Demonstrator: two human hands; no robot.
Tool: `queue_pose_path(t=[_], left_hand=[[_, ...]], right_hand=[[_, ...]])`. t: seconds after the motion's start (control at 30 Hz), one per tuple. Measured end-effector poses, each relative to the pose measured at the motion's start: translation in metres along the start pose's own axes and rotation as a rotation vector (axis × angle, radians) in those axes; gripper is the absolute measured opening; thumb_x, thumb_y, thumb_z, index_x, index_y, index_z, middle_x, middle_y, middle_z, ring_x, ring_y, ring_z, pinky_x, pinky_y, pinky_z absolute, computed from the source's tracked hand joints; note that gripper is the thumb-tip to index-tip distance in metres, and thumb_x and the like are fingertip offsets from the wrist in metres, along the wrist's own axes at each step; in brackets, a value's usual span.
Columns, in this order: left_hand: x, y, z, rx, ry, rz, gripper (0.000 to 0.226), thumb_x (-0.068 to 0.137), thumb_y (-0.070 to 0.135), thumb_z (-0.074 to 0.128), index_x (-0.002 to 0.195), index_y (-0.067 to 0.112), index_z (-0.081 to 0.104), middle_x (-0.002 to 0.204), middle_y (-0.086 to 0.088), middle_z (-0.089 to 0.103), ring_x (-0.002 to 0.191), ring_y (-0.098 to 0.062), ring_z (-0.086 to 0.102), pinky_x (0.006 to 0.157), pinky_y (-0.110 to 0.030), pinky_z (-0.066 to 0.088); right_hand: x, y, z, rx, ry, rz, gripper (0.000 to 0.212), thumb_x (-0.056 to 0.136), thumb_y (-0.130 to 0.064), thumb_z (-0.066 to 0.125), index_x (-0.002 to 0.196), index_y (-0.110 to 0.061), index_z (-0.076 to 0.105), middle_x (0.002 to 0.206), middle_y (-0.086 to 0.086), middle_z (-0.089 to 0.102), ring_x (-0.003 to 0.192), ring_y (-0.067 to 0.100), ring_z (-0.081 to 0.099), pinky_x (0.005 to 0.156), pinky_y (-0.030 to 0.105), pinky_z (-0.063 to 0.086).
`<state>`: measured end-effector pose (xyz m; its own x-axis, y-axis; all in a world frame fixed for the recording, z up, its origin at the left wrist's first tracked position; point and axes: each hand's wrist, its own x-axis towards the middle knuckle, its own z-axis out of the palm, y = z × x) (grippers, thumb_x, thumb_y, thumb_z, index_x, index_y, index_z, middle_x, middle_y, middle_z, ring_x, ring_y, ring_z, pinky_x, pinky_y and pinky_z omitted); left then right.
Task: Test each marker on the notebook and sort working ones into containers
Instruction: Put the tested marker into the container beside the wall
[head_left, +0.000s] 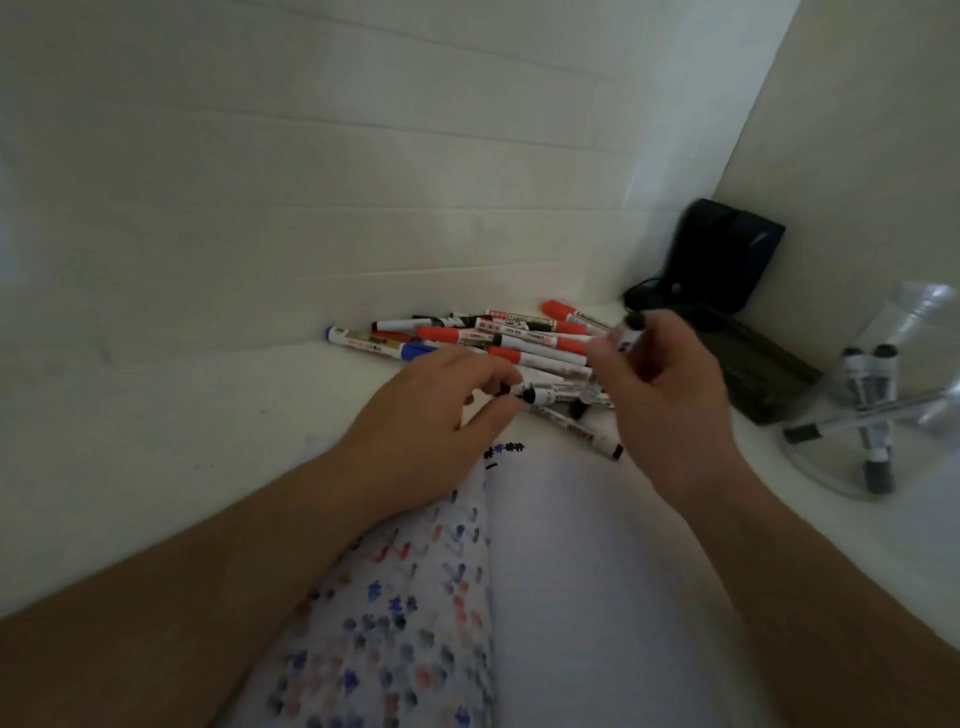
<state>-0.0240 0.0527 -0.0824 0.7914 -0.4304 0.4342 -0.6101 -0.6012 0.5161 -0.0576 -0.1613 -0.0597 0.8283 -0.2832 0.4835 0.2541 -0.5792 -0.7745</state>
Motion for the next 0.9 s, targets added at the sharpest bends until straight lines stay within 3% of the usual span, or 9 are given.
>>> queue_pose_path(t=[0.1,0.17,0.33,0.43,0.57,0.63,0.7,0.83,0.9], left_hand=[[-0.006,0.007,-0.004,0.050,-0.030,0.111,0.053,0.099,0.063,0.038,0.145,0.038,0.050,0.135,0.018,0.055,0.125,-0.004,0.049,0.102,-0.027,0.040],[-0.009,0.013,-0.002,0.077,-0.069,0.139,0.056,0.100,0.062,0.042,0.150,0.038,0.043,0.144,0.017,0.052,0.131,-0.003,0.043,0.104,-0.026,0.036],[-0.006,0.018,0.006,0.033,-0.060,0.158,0.037,0.105,0.037,0.047,0.141,0.028,0.052,0.126,0.010,0.062,0.105,0.000,0.048,0.086,-0.019,0.036],[-0.004,0.012,0.005,-0.022,-0.067,0.106,0.024,0.108,0.025,0.042,0.129,0.026,0.054,0.100,0.011,0.061,0.088,-0.004,0.053,0.073,-0.026,0.041],[-0.003,0.004,0.001,-0.109,-0.022,0.049,0.021,0.109,0.030,0.039,0.128,0.033,0.048,0.075,0.010,0.057,0.073,-0.007,0.055,0.058,-0.023,0.040],[-0.003,0.000,-0.001,-0.173,-0.002,0.022,0.026,0.109,0.036,0.038,0.133,0.039,0.043,0.071,0.007,0.058,0.067,-0.010,0.056,0.058,-0.026,0.042],[-0.002,-0.002,-0.001,-0.213,0.000,0.013,0.027,0.108,0.039,0.038,0.134,0.045,0.041,0.067,0.009,0.056,0.061,-0.008,0.053,0.055,-0.024,0.040],[-0.002,-0.001,-0.002,-0.237,-0.026,0.010,0.029,0.108,0.038,0.040,0.134,0.049,0.043,0.069,0.021,0.055,0.058,-0.003,0.050,0.053,-0.017,0.038],[-0.002,0.001,-0.004,-0.217,-0.082,0.026,0.030,0.107,0.039,0.040,0.136,0.046,0.046,0.073,0.023,0.059,0.062,-0.001,0.054,0.055,-0.015,0.039]], right_hand=[[-0.008,-0.014,-0.007,0.406,-0.026,0.158,0.018,0.099,-0.020,0.069,0.087,-0.018,0.055,0.059,-0.007,0.051,0.052,0.008,0.046,0.051,0.024,0.040],[-0.012,-0.021,-0.005,0.532,-0.086,0.205,0.020,0.099,-0.012,0.066,0.085,-0.014,0.053,0.057,-0.003,0.050,0.048,0.009,0.045,0.046,0.023,0.038],[-0.019,-0.020,0.013,0.713,-0.213,0.386,0.034,0.100,-0.005,0.060,0.073,-0.021,0.047,0.056,0.006,0.040,0.045,0.016,0.031,0.043,0.025,0.022],[-0.019,-0.021,0.011,0.606,-0.363,0.434,0.022,0.101,-0.017,0.062,0.081,-0.018,0.054,0.064,0.009,0.052,0.051,0.021,0.046,0.045,0.027,0.037],[-0.016,-0.015,0.001,0.409,-0.339,0.263,0.020,0.101,-0.025,0.064,0.093,-0.006,0.065,0.076,0.014,0.067,0.071,0.030,0.069,0.075,0.047,0.064],[-0.014,-0.010,-0.005,0.207,-0.275,0.097,0.024,0.097,-0.034,0.066,0.087,-0.012,0.069,0.077,0.009,0.073,0.077,0.026,0.073,0.081,0.045,0.064],[-0.012,-0.006,-0.008,0.057,-0.262,0.004,0.027,0.093,-0.044,0.064,0.080,-0.021,0.071,0.074,0.003,0.073,0.073,0.022,0.072,0.076,0.043,0.061],[-0.008,-0.001,-0.013,0.067,-0.247,0.059,0.023,0.096,-0.033,0.067,0.078,-0.019,0.071,0.065,0.005,0.067,0.055,0.016,0.056,0.058,0.037,0.049],[-0.011,-0.006,-0.013,0.192,-0.350,0.098,0.010,0.097,-0.030,0.071,0.090,-0.023,0.073,0.065,0.007,0.060,0.053,0.015,0.050,0.053,0.032,0.044]])
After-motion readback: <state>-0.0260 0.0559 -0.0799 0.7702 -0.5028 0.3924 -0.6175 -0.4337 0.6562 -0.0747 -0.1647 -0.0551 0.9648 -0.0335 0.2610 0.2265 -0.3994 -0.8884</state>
